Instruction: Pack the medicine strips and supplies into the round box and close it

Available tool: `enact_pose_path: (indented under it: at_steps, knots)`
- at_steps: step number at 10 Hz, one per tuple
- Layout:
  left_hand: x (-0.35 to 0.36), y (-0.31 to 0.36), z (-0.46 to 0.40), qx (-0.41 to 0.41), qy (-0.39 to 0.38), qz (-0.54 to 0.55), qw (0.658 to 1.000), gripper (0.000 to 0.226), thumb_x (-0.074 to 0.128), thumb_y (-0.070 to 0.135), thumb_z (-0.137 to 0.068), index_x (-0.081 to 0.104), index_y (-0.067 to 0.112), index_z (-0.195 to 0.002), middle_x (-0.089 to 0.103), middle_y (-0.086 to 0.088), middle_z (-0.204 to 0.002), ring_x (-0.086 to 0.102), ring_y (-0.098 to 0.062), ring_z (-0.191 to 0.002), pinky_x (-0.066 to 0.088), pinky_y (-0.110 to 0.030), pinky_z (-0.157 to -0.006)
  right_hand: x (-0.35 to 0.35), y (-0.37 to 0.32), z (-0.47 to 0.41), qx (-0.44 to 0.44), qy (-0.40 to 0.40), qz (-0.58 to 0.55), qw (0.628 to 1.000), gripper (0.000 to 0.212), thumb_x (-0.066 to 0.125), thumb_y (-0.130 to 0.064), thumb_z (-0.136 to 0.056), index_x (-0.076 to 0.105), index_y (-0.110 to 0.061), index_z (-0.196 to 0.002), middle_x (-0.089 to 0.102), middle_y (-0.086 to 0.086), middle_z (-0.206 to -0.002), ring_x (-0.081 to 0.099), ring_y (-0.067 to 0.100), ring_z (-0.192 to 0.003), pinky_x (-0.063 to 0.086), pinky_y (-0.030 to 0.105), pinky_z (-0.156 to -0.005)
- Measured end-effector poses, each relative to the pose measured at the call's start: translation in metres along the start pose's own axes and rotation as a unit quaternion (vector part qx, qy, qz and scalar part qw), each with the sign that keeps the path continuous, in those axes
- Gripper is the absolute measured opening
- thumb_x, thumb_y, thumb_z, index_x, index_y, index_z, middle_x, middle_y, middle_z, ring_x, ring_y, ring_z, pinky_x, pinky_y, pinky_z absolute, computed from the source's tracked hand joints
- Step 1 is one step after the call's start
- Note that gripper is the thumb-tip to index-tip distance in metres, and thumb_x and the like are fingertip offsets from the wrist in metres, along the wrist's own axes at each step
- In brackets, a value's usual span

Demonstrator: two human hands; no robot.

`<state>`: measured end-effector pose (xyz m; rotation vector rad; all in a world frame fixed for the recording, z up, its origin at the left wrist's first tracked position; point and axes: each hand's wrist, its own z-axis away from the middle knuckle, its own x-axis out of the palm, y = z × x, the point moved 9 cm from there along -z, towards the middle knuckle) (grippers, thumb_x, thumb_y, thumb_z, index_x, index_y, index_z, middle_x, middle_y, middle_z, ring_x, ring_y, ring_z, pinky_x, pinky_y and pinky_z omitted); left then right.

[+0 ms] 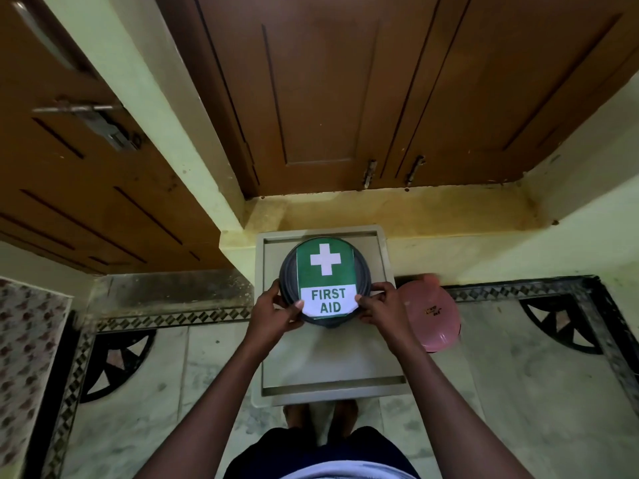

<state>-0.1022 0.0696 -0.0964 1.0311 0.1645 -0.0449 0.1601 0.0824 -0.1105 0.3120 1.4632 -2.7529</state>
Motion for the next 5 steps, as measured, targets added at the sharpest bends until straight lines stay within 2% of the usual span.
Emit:
enact_pose_path:
  at_steps: [1,2,3,4,5]
  knots:
    - [0.001,0.002,-0.003,-0.001,0.0,-0.034,0.999,0.05,0.077,0.013,-0.091,0.058,0.016,-0.137,0.065,-0.018,-0.101,0.074,-0.031,-0.089,0.064,-0.031,-0.068,-0.002,-0.002,-0.003,-0.006,0.017,0.013,1.0,0.034,0.075,-0.014,-0.089,0.058,-0.009,-0.118,0.069,0.021,-0.093,0.07,0.025,-0.073,0.058,0.034,-0.064]
    - [-0.002,-0.002,-0.002,-0.003,0.002,-0.038,0.999,0.051,0.078,0.018,-0.09,0.059,0.016,-0.137,0.068,-0.017,-0.1,0.075,-0.031,-0.088,0.066,-0.034,-0.07,-0.002,-0.002,0.0,-0.013,0.013,0.021,1.0,0.037,0.075,-0.018,-0.091,0.057,-0.01,-0.123,0.068,0.015,-0.087,0.071,0.023,-0.072,0.059,0.034,-0.065]
    - [-0.006,0.007,0.004,0.022,0.019,-0.094,0.995,0.047,0.078,0.03,-0.09,0.062,0.02,-0.133,0.072,-0.007,-0.093,0.076,-0.024,-0.081,0.065,-0.04,-0.074,-0.006,-0.006,0.009,-0.031,0.027,0.08,0.996,0.041,0.076,-0.033,-0.09,0.057,-0.017,-0.123,0.07,0.009,-0.088,0.071,0.02,-0.079,0.059,0.037,-0.072]
    - [-0.017,0.019,0.019,0.064,0.106,-0.169,0.978,0.044,0.074,0.029,-0.093,0.065,0.012,-0.132,0.072,-0.004,-0.098,0.069,-0.02,-0.088,0.051,-0.029,-0.073,-0.014,-0.019,0.023,-0.075,0.075,0.151,0.983,0.041,0.077,-0.04,-0.088,0.059,-0.02,-0.119,0.068,0.008,-0.091,0.066,0.018,-0.084,0.05,0.029,-0.067]
    - [-0.026,0.038,0.044,0.128,0.184,-0.167,0.96,0.037,0.071,0.022,-0.095,0.067,0.01,-0.13,0.066,-0.005,-0.113,0.064,-0.018,-0.102,0.051,-0.031,-0.081,-0.015,-0.033,0.04,-0.142,0.11,0.144,0.973,0.032,0.078,-0.034,-0.088,0.065,-0.018,-0.112,0.069,0.006,-0.094,0.067,0.02,-0.086,0.053,0.032,-0.071]
